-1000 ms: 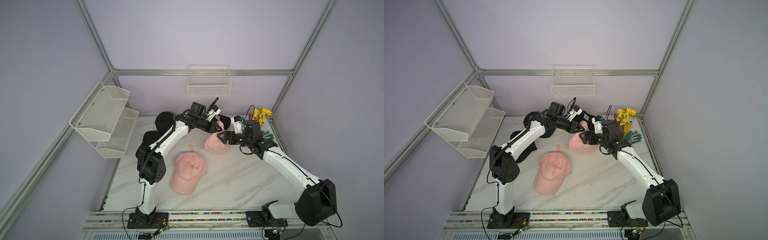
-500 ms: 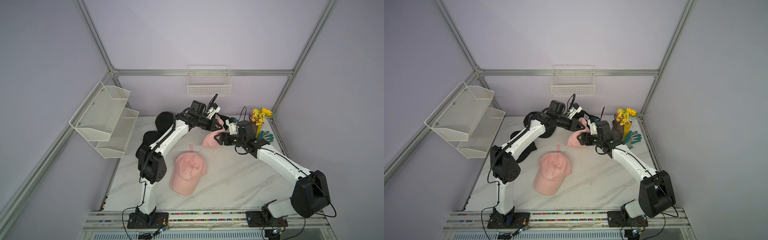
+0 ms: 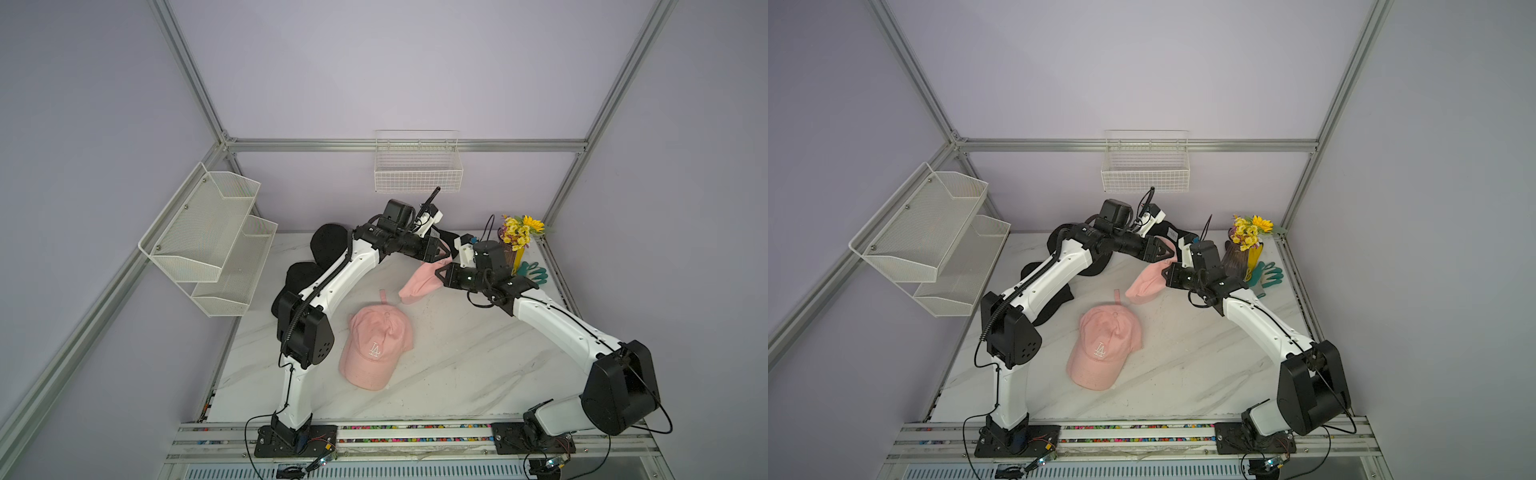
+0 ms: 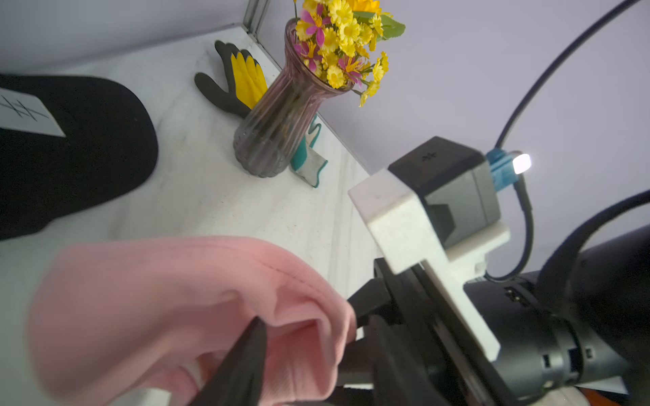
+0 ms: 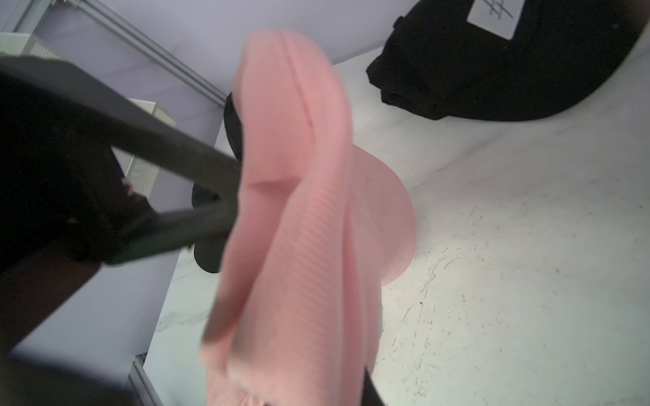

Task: Stack the baseball caps by color
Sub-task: Pick up the baseball cap from the center of the board.

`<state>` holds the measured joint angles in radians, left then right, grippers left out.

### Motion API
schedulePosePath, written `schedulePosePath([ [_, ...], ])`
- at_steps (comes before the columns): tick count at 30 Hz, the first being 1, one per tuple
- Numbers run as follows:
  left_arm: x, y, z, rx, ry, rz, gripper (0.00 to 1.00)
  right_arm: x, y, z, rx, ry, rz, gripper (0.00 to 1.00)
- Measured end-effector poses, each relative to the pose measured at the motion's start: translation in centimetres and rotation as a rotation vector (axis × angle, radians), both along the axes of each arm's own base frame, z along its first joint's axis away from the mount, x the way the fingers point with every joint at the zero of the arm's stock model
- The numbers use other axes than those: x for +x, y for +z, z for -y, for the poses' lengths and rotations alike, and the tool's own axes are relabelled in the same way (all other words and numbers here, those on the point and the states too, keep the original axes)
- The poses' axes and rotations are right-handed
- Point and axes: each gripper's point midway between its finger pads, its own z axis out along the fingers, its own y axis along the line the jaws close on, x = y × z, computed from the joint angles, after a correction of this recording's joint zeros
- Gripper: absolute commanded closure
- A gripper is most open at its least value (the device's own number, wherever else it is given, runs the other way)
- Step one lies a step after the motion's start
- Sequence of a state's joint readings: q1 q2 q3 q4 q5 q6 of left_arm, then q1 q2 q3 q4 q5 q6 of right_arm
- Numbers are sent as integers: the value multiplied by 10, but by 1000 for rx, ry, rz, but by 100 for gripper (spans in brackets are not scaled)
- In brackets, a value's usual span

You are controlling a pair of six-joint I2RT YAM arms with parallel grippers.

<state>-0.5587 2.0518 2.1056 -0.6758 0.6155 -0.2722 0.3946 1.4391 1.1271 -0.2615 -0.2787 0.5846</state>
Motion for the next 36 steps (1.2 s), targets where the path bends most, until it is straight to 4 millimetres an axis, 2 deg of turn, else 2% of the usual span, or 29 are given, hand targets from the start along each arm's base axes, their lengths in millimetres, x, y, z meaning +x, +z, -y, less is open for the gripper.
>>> schedulePosePath([
  [5,15,14,-8,7,80,94,22,-15,10,26,62,-207,-129,100],
  [9,4,23,-33,31,163,149,16,-28,32,42,112,-358,-222,100],
  [13,-30,43,-71,-4,236,238,11,-38,59,54,178,-488,-296,100],
  [16,-67,50,-99,-85,240,287,10,-41,77,60,228,-574,-344,100],
  [19,-90,49,-110,-183,205,291,7,-38,88,62,270,-633,-382,100],
  [21,-94,36,-109,-230,180,282,4,-35,86,60,296,-666,-418,100],
  [24,-93,3,-101,-262,140,236,0,-31,76,57,318,-707,-469,100],
  [26,-86,-17,-94,-283,111,198,0,-30,72,57,336,-731,-492,100],
  [30,-57,-46,-85,-361,104,138,0,-30,76,57,376,-760,-508,100],
  [33,-45,-56,-83,-414,114,109,0,-28,84,58,412,-784,-504,100],
  [36,-49,-52,-79,-464,102,117,0,-26,94,59,459,-812,-498,100],
])
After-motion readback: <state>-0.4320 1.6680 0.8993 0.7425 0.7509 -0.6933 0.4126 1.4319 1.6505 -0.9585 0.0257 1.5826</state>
